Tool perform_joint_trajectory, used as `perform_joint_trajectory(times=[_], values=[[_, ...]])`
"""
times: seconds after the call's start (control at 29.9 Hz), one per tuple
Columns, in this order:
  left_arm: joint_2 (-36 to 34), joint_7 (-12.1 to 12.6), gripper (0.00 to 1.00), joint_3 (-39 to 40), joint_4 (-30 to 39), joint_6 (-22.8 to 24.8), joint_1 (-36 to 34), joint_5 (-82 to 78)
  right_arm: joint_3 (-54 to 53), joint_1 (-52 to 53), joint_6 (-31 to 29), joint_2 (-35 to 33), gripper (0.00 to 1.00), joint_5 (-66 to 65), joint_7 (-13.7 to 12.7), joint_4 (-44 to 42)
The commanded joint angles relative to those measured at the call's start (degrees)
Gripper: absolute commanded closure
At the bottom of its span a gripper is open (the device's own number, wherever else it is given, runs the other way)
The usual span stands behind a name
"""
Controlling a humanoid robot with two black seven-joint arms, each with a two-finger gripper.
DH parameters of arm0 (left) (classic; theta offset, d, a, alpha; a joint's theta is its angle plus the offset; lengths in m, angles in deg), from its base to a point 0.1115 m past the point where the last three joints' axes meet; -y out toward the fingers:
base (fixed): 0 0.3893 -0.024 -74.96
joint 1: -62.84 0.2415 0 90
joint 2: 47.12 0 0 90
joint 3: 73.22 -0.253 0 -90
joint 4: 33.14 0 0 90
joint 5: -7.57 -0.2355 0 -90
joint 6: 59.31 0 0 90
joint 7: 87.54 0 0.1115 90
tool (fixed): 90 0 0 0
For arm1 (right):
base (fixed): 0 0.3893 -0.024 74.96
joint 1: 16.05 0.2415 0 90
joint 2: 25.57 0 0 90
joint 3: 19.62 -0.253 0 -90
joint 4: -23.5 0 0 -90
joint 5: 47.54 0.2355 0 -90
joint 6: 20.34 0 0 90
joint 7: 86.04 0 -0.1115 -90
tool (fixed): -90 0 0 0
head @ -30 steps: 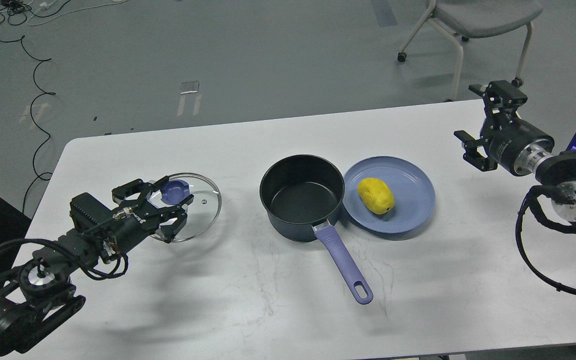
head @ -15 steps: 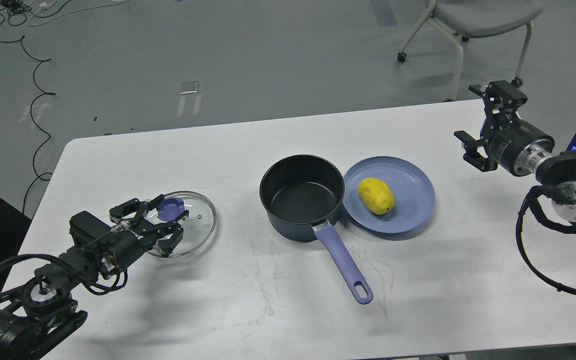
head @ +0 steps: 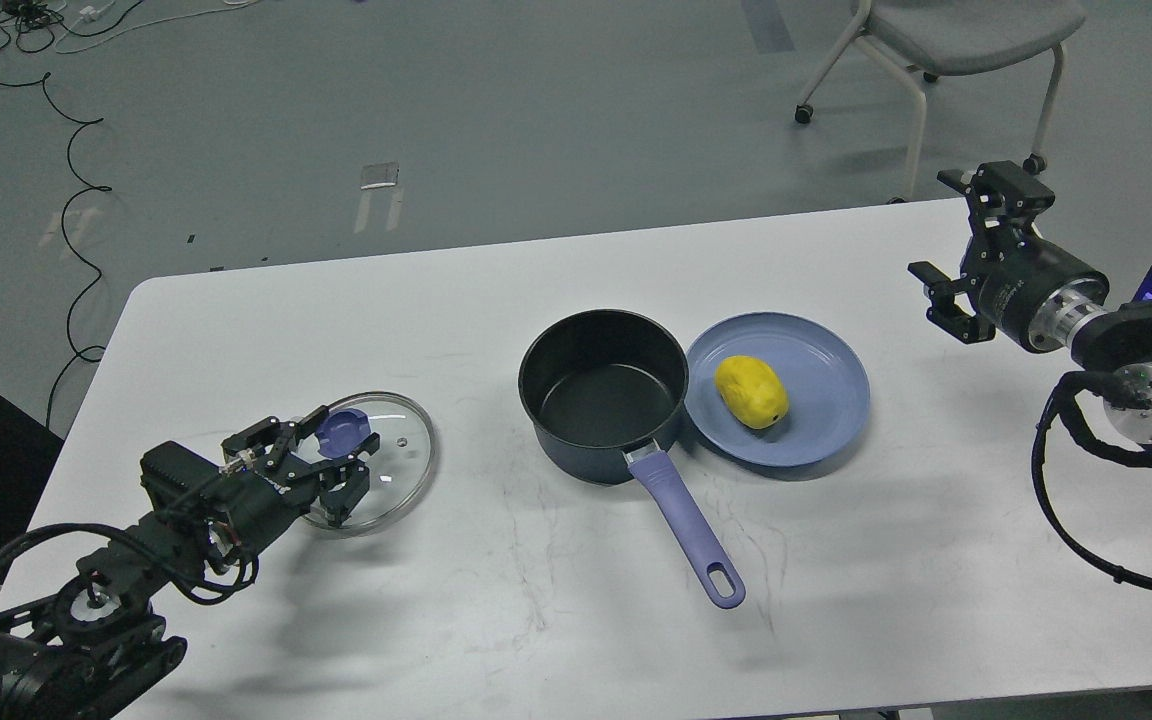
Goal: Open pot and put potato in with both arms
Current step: 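Lower the glass lid onto the table beside the pot, then open the left gripper and raise it away from the lid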
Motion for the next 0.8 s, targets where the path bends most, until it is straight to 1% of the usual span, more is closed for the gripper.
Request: perform_joint_trajectory(times=[0.0,0.07,0.1,0.13,0.2,0.23,0.37,0.47,0.53,0.6,0.64,0.7,0.74,0.77], values=[[-0.04,-0.10,0.20,0.03,-0.04,0.03,-0.02,0.94,0.00,0.00,0.01,0.00,0.00,0.00,0.00,0.00],[-0.04,-0.10,0.13,0.03,-0.04,0.03,-0.02,1.82,0.00,0.00,0.01,0.00,0.00,0.00,0.00,0.00],[-0.04,-0.28,0.06,-0.06,-0.04,0.03,-0.02,2.08,0.00,0.00,0.01,0.00,0.00,0.00,0.00,0.00],[-0.04,-0.54,0.05,-0.06,-0.04,0.03,-0.02,2.17,0.00,0.00,0.01,0.00,0.00,0.00,0.00,0.00],[0.05,-2.38,0.04,0.03,-0.04,0.03,0.07,2.35,-0.09,0.18,0.01,0.00,0.00,0.00,0.00,0.00],[0.13,-2.74,0.04,-0.06,-0.04,0.03,0.07,2.35,-0.09,0.18,0.01,0.00,0.00,0.00,0.00,0.00],[0.31,-3.44,0.03,0.29,0.14,0.03,-0.81,4.88,-0.09,0.79,0.01,-0.09,0.00,0.00,-0.08,0.09],[0.31,-3.53,0.03,0.38,0.75,0.03,-3.26,12.17,0.00,1.41,-0.17,-0.17,0.00,0.00,-0.17,0.09],[0.31,-4.40,0.03,0.38,1.19,0.03,-5.55,18.93,0.35,2.28,-0.34,-0.17,0.00,0.00,-0.43,0.17],[0.22,-7.64,0.03,0.38,1.46,0.03,-9.40,29.80,3.06,4.38,-0.43,-0.17,0.00,-0.52,-0.70,0.52],[0.22,-8.62,0.03,0.30,1.46,0.03,-10.56,32.47,4.21,5.09,-0.43,-0.17,0.00,-1.22,-0.70,0.61],[0.13,-10.29,0.02,0.29,1.55,0.03,-12.75,37.30,6.66,6.85,-0.52,-0.26,0.00,-3.76,-0.70,0.61],[0.13,-11.17,0.02,0.56,1.63,0.03,-14.77,41.76,9.37,8.25,-0.52,-0.52,0.00,-7.17,-0.70,0.79],[0.22,-11.18,0.02,0.73,1.81,0.03,-16.87,46.68,11.93,9.57,-0.43,-1.13,0.00,-11.21,-0.70,0.88]])
